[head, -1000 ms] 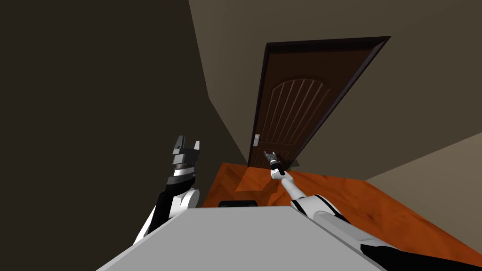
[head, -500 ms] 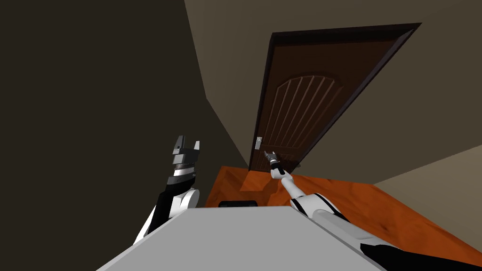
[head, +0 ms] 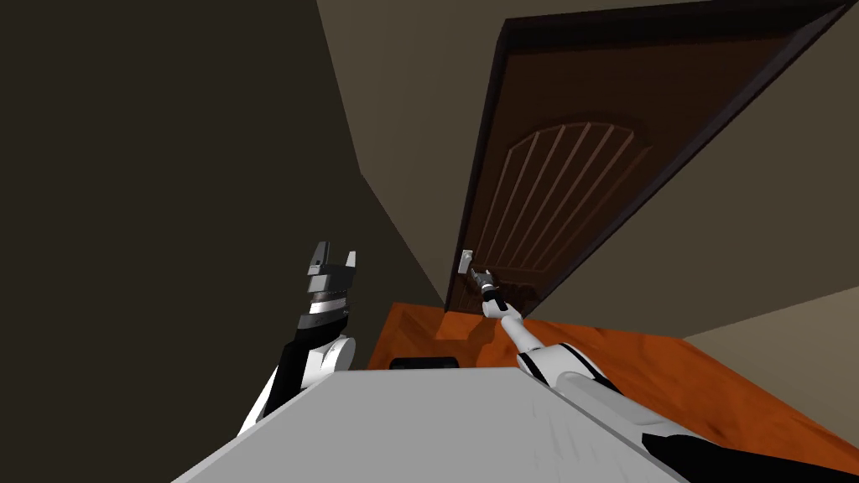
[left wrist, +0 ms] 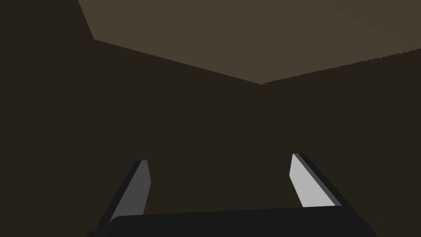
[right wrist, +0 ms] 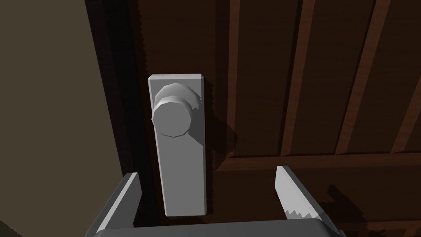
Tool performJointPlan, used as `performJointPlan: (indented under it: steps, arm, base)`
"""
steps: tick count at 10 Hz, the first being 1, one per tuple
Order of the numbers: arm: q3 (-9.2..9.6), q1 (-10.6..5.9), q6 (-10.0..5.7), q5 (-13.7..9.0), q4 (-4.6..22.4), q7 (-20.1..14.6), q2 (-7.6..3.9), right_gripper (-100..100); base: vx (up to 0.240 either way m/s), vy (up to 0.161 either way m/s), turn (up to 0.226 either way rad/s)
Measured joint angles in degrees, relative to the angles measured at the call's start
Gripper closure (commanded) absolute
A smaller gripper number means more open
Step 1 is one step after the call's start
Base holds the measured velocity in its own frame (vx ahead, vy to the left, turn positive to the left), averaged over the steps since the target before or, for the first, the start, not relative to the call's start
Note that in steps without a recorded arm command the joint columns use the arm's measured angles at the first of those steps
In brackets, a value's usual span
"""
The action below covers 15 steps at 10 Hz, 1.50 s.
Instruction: Pull the door open
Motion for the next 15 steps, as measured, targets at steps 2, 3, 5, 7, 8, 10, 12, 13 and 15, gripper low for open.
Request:
performJointPlan:
  steps: [2, 3, 5, 7, 8, 10, 12, 13, 15]
  arm:
    - [0.02, -0.15, -0.04, 0.02, 0.19, -0.05, -0.02, -100]
    - [0.03, -0.20, -0.05, 0.02, 0.25, -0.07, -0.03, -100]
    - [0.04, -0.31, -0.06, 0.03, 0.38, -0.11, -0.05, -100]
    - [0.05, -0.43, -0.08, 0.05, 0.52, -0.14, -0.08, -100]
    - [0.05, -0.47, -0.08, 0.05, 0.52, -0.15, -0.08, 100]
    - [0.08, -0.51, -0.06, 0.06, 0.50, -0.15, -0.04, 100]
    - [0.18, -0.39, 0.06, 0.11, 0.59, -0.10, 0.05, 100]
    - [0.21, -0.34, 0.09, 0.11, 0.62, -0.10, 0.09, 100]
    - [0.17, -0.51, 0.05, 0.09, 0.55, -0.15, 0.02, 100]
  base:
    - [0.193, 0.034, -0.008]
    - [0.208, 0.026, -0.003]
    - [0.212, 0.022, -0.006]
    - [0.164, 0.029, -0.003]
    - [-0.013, -0.003, 0.005]
    - [-0.034, -0.005, 0.011]
    - [-0.013, -0.001, 0.001]
    - [0.000, 0.000, 0.000]
    - [-0.141, -0.022, 0.024]
